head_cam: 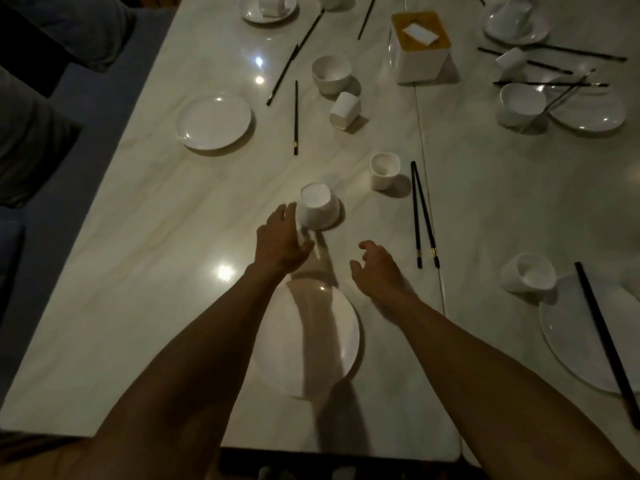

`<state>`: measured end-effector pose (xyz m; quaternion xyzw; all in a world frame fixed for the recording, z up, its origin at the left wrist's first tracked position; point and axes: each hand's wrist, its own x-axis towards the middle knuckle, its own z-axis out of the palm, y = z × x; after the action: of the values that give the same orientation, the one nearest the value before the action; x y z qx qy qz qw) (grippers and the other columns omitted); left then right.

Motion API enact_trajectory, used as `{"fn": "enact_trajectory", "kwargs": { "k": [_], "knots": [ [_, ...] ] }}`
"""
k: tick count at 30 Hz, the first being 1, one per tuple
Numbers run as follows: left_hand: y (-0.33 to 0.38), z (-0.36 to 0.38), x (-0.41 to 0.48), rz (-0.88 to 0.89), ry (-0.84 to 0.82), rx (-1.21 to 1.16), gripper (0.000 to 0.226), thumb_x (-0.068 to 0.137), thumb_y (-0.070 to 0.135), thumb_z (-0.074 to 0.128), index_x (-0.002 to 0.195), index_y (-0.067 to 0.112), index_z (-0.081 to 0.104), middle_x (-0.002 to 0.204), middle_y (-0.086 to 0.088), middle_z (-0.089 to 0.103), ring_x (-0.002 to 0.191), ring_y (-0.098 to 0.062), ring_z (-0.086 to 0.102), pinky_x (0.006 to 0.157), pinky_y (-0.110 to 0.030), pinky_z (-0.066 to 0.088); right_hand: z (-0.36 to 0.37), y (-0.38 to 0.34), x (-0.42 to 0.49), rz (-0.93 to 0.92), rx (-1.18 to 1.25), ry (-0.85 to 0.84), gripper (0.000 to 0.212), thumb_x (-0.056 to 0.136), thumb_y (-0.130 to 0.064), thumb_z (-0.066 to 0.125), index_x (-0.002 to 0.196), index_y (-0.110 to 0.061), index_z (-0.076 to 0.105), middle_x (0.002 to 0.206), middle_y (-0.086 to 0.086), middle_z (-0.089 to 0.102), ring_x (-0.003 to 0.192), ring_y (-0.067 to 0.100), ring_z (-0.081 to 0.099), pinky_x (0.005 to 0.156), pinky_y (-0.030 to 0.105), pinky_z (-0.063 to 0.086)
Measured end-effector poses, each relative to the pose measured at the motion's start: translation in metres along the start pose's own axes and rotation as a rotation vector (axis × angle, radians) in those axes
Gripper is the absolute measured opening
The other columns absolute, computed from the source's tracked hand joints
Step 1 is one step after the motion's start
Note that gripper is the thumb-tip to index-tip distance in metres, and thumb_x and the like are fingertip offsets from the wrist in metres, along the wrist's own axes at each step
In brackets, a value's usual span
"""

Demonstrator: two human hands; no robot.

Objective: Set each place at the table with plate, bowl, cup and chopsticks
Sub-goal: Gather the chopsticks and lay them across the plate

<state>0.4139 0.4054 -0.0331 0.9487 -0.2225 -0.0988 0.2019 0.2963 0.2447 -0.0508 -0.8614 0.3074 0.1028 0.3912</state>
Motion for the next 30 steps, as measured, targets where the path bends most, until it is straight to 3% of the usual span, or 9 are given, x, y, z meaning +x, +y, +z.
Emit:
{"fn": "enact_trajectory", "kwargs": {
  "k": [5, 11, 15, 18, 21, 23, 26, 28, 30],
  "knots": [
    [0.021, 0.014, 0.074, -0.113, -0.116, 0.048, 0.123, 0.060, 0.056, 0.083, 0.151, 0.017, 0.010, 0.157, -0.013, 0.021, 0.143, -0.034, 0.024, 0.111, -0.057, 0.029, -0.008, -0.003, 0.041, -0.133, -0.182, 0.001, 0.054, 0.094, -0.033, 0.054, 0.144, -0.020, 0.037, 0.141, 0.007, 0.045, 0.128, 0.025, 0.045, 0.106, 0.041, 0.041],
    [0.023, 0.028, 0.101, -0.080, -0.161, -0.012, 0.104, 0.055, 0.043, 0.088, 0.138, 0.018, 0.031, 0.137, -0.012, 0.040, 0.123, -0.033, 0.042, 0.092, -0.052, 0.049, -0.012, 0.000, 0.061, -0.191, -0.207, 0.029, 0.054, 0.094, -0.035, 0.054, 0.143, -0.017, 0.039, 0.138, 0.008, 0.047, 0.126, 0.025, 0.045, 0.106, 0.038, 0.038],
    [0.017, 0.022, 0.100, -0.071, -0.177, -0.115, 0.103, 0.054, 0.033, 0.092, 0.137, 0.015, 0.035, 0.137, -0.012, 0.042, 0.120, -0.031, 0.045, 0.090, -0.038, 0.048, -0.012, 0.004, 0.063, -0.202, -0.165, 0.032, 0.055, 0.092, -0.042, 0.056, 0.141, -0.019, 0.043, 0.134, 0.006, 0.050, 0.123, 0.024, 0.048, 0.105, 0.039, 0.040],
    [0.019, 0.011, 0.086, -0.109, -0.116, -0.350, 0.098, 0.054, 0.031, 0.093, 0.135, 0.015, 0.040, 0.129, -0.006, 0.048, 0.111, -0.021, 0.050, 0.086, -0.030, 0.049, -0.015, -0.004, 0.059, -0.120, 0.057, -0.022, 0.072, 0.080, -0.060, 0.063, 0.140, -0.026, 0.042, 0.133, 0.002, 0.053, 0.122, 0.021, 0.051, 0.101, 0.042, 0.047],
    [0.019, -0.005, 0.068, -0.265, -0.235, -0.831, 0.087, 0.058, 0.029, 0.092, 0.131, 0.019, 0.047, 0.122, -0.003, 0.056, 0.109, -0.024, 0.059, 0.081, -0.038, 0.059, -0.019, -0.019, 0.049, -0.107, 0.314, -0.161, 0.107, 0.057, -0.076, 0.073, 0.145, -0.037, 0.027, 0.144, -0.003, 0.045, 0.128, 0.019, 0.047, 0.100, 0.044, 0.048],
    [0.017, -0.015, 0.057, -0.286, -0.440, -1.030, 0.081, 0.065, 0.032, 0.086, 0.135, 0.018, 0.046, 0.125, -0.009, 0.057, 0.112, -0.032, 0.060, 0.084, -0.044, 0.058, -0.019, -0.028, 0.042, -0.144, 0.404, -0.202, 0.116, 0.058, -0.061, 0.083, 0.150, -0.036, 0.018, 0.150, 0.000, 0.038, 0.133, 0.021, 0.043, 0.099, 0.035, 0.048],
    [0.018, -0.023, 0.036, -0.236, -0.697, -1.197, 0.071, 0.077, 0.036, 0.074, 0.139, 0.017, 0.044, 0.131, -0.014, 0.058, 0.117, -0.034, 0.059, 0.097, -0.048, 0.051, -0.022, -0.039, 0.030, -0.208, 0.608, -0.238, 0.113, 0.062, -0.032, 0.090, 0.152, -0.023, 0.021, 0.147, 0.005, 0.042, 0.125, 0.019, 0.050, 0.071, 0.006, 0.049],
    [0.016, -0.023, 0.021, -0.239, -0.760, -1.254, 0.070, 0.082, 0.043, 0.066, 0.142, 0.015, 0.042, 0.134, -0.013, 0.057, 0.122, -0.031, 0.057, 0.104, -0.047, 0.045, -0.023, -0.045, 0.019, -0.207, 0.627, -0.225, 0.114, 0.055, -0.038, 0.090, 0.149, -0.023, 0.027, 0.141, 0.003, 0.046, 0.119, 0.017, 0.053, 0.065, 0.008, 0.050],
    [0.013, -0.025, 0.007, -0.257, -0.748, -1.189, 0.072, 0.083, 0.054, 0.060, 0.143, 0.018, 0.043, 0.138, -0.007, 0.055, 0.126, -0.026, 0.053, 0.108, -0.046, 0.040, -0.023, -0.047, 0.008, -0.195, 0.569, -0.162, 0.107, 0.061, -0.030, 0.090, 0.147, -0.024, 0.027, 0.140, 0.003, 0.045, 0.121, 0.016, 0.049, 0.071, 0.009, 0.047]
  ]
}}
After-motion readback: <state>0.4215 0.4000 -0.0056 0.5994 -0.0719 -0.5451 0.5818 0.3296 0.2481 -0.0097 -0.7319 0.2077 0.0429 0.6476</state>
